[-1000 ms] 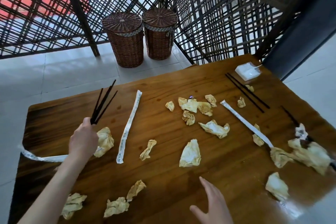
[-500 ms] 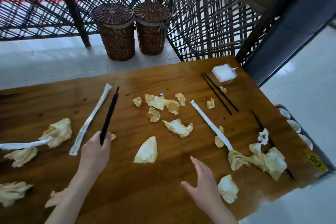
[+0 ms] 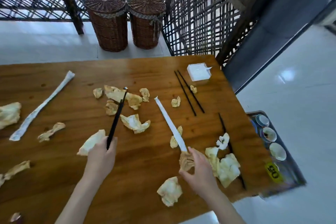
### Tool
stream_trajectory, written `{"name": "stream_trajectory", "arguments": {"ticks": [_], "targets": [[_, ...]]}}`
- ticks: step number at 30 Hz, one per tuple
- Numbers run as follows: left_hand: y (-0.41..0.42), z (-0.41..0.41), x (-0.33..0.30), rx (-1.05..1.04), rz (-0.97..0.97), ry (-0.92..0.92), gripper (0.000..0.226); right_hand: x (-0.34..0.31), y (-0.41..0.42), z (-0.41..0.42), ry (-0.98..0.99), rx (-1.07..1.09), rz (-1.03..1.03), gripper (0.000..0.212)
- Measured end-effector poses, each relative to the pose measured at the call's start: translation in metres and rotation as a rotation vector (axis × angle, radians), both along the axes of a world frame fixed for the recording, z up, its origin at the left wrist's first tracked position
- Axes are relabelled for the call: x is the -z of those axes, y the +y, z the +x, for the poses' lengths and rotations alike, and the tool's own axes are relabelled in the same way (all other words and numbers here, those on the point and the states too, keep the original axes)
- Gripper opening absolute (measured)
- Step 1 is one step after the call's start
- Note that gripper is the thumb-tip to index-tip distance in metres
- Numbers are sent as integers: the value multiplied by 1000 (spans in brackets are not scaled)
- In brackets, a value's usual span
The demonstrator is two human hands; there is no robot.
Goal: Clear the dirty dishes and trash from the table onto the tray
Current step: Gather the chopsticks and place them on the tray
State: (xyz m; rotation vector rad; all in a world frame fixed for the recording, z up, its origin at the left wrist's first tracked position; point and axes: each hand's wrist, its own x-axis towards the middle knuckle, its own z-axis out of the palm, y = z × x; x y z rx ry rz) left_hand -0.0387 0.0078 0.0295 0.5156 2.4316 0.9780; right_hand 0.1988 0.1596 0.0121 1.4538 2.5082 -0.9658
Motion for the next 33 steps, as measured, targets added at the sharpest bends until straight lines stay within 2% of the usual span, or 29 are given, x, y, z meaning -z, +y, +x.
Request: {"name": "stream_trajectory", "arguments": {"ticks": [3,7,13,18,22,27,33], "targets": [[13,18,-4,1,11,-33,23,-1,17,17,-26,13,30,84],[32,36,-8,36,9,-70,22,1,46,39,-57,54,101,79],[61,70,-10,-21,11,-39,22,5,118,74,-41,110,181,57],[99,107,-4,-116,-19,-27,30,25,171,102,-146,86,164,47],[126,130,0,-176,-31,28,32,39,195,106,-255,60,142,20],[144,148,1,-217,-46,32,31,50,205,108,-337,-27,112,27],[153,151,1,-249,-47,65,32,53,207,104,-359,-65,81,25]]}}
